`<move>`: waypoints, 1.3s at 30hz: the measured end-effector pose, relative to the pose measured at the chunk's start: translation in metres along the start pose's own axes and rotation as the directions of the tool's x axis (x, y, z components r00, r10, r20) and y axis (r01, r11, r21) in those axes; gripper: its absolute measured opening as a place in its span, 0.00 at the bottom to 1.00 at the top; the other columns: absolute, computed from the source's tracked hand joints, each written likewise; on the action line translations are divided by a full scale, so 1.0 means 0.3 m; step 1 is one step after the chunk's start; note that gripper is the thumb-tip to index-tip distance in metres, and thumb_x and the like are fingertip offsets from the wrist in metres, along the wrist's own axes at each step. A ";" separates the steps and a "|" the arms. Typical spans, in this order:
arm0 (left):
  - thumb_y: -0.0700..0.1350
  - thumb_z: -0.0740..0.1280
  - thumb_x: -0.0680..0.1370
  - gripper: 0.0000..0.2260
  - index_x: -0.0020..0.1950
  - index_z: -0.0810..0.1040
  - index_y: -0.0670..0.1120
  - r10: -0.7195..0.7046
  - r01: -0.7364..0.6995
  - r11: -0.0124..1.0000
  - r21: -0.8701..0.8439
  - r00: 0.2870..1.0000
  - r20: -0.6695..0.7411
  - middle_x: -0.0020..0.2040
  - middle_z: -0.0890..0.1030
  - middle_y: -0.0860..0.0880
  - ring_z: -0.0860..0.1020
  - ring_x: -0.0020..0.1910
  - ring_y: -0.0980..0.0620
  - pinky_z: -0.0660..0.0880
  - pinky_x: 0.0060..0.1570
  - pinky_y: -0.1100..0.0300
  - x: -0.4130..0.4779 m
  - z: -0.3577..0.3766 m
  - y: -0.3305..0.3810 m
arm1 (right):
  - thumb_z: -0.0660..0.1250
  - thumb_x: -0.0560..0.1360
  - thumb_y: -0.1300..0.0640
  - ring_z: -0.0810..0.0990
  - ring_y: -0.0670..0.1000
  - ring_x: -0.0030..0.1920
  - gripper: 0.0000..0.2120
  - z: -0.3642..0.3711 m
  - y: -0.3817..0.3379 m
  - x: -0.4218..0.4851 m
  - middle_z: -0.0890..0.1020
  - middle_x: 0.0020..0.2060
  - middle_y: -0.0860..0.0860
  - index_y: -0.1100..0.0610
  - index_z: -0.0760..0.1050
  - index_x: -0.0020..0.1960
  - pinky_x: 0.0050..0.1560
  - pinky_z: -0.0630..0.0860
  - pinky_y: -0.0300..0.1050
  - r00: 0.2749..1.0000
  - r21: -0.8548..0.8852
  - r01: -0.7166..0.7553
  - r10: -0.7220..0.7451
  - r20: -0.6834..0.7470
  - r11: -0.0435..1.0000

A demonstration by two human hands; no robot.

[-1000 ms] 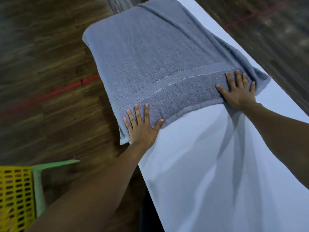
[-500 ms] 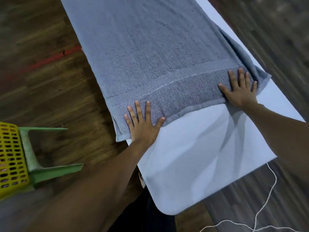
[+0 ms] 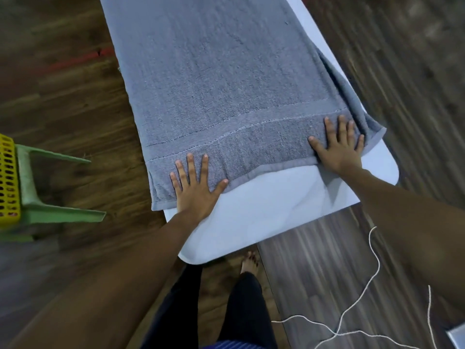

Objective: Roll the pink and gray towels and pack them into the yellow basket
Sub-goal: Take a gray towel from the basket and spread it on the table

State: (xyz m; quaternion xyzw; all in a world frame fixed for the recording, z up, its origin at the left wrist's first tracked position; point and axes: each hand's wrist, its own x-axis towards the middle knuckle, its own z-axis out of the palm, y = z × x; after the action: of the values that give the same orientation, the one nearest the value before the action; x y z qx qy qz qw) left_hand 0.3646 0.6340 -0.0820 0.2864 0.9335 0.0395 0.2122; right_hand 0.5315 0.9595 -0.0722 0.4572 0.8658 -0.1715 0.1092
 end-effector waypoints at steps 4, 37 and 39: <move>0.73 0.44 0.74 0.38 0.77 0.34 0.58 0.018 -0.018 1.000 -0.018 1.000 -0.022 0.77 0.30 0.48 0.29 0.74 0.42 0.30 0.71 0.42 -0.081 0.035 0.019 | 0.45 0.75 0.28 0.37 0.51 0.77 0.35 0.016 0.050 -0.054 0.39 0.78 0.47 0.40 0.41 0.77 0.74 0.35 0.60 1.000 -0.010 0.007 -0.007 -0.012 1.000; 0.47 0.63 0.77 0.06 0.50 0.79 0.52 0.546 -0.512 0.769 -0.383 0.838 -0.025 0.42 0.81 0.52 0.78 0.44 0.47 0.72 0.43 0.56 0.180 -0.236 1.675 | 0.65 0.75 0.60 0.83 0.50 0.44 0.08 -0.577 0.807 -0.145 0.85 0.38 0.47 0.50 0.81 0.44 0.56 0.78 0.50 0.911 0.806 -0.174 0.404 -0.087 0.565; 0.47 0.63 0.77 0.06 0.50 0.79 0.52 0.533 -0.500 0.766 -0.405 0.845 -0.036 0.41 0.80 0.53 0.76 0.42 0.50 0.69 0.40 0.58 0.236 -0.238 1.796 | 0.65 0.75 0.60 0.83 0.50 0.45 0.08 -0.642 0.889 -0.062 0.85 0.40 0.49 0.53 0.82 0.45 0.56 0.77 0.50 0.916 0.799 -0.184 0.394 -0.071 0.572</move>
State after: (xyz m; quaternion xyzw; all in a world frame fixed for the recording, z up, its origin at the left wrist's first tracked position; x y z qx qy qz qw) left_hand 0.5610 1.1251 0.0615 0.4839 0.7808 0.2740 0.2846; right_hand 0.7566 1.1614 0.0584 0.6122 0.6243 -0.4512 -0.1786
